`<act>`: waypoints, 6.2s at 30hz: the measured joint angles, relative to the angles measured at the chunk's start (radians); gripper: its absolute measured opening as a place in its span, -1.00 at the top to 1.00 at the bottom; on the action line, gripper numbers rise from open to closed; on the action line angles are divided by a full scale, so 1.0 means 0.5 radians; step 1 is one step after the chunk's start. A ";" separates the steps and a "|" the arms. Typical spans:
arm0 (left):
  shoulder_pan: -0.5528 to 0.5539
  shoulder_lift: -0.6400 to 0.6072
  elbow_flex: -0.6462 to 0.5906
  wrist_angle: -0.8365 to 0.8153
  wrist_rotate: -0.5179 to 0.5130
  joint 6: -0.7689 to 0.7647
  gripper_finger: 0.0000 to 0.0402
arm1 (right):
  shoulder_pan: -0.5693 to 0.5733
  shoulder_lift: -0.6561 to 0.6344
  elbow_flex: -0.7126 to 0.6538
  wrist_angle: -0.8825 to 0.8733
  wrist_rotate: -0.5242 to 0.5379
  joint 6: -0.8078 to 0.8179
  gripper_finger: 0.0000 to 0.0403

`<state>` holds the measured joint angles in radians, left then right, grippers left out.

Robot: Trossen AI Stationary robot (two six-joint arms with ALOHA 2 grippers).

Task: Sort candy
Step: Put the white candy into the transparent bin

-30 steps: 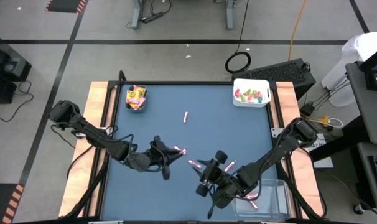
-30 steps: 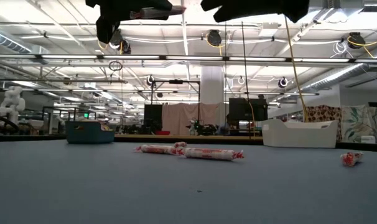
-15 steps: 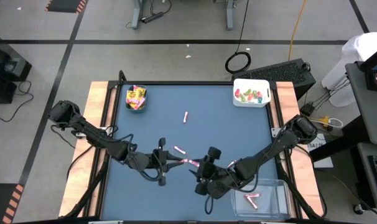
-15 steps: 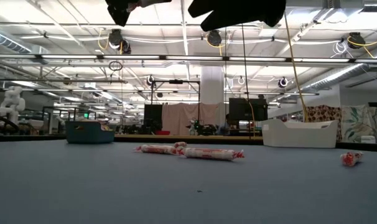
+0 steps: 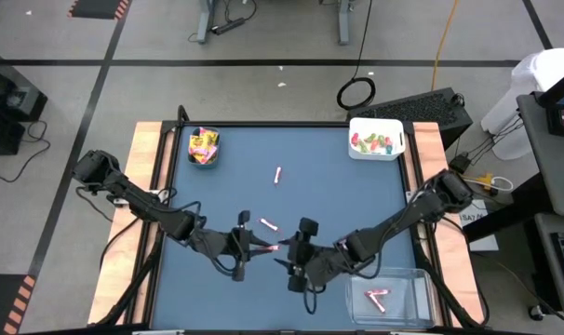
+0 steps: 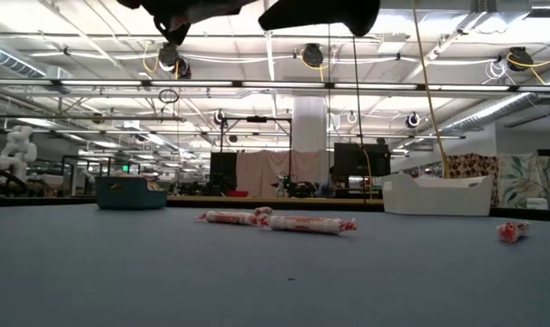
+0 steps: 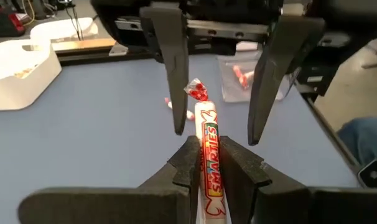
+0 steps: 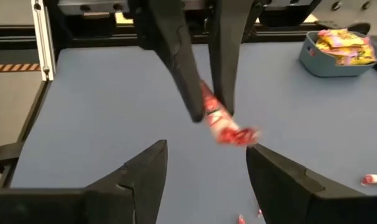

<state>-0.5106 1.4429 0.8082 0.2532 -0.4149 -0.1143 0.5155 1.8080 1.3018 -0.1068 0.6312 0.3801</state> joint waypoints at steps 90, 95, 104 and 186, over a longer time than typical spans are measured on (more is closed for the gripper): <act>-0.036 0.017 0.000 -0.266 -0.080 -0.229 -0.63 | 1.188 -0.475 0.000 -1.909 -0.694 1.949 0.82; -0.029 0.103 0.000 -0.258 -0.114 -0.224 -0.63 | 1.185 -0.372 0.000 -1.916 -0.727 1.946 0.82; 0.037 0.310 0.000 -0.239 -0.197 -0.213 -0.63 | 1.184 -0.208 0.000 -1.964 -0.849 1.941 0.82; 0.917 0.899 -0.737 1.246 0.969 0.458 0.05 | 0.659 0.001 -0.001 -0.956 0.772 0.524 0.37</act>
<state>-0.0522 1.8922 0.4397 0.8763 0.0694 0.1149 0.8448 1.8084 1.3014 -0.5849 1.0172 0.6424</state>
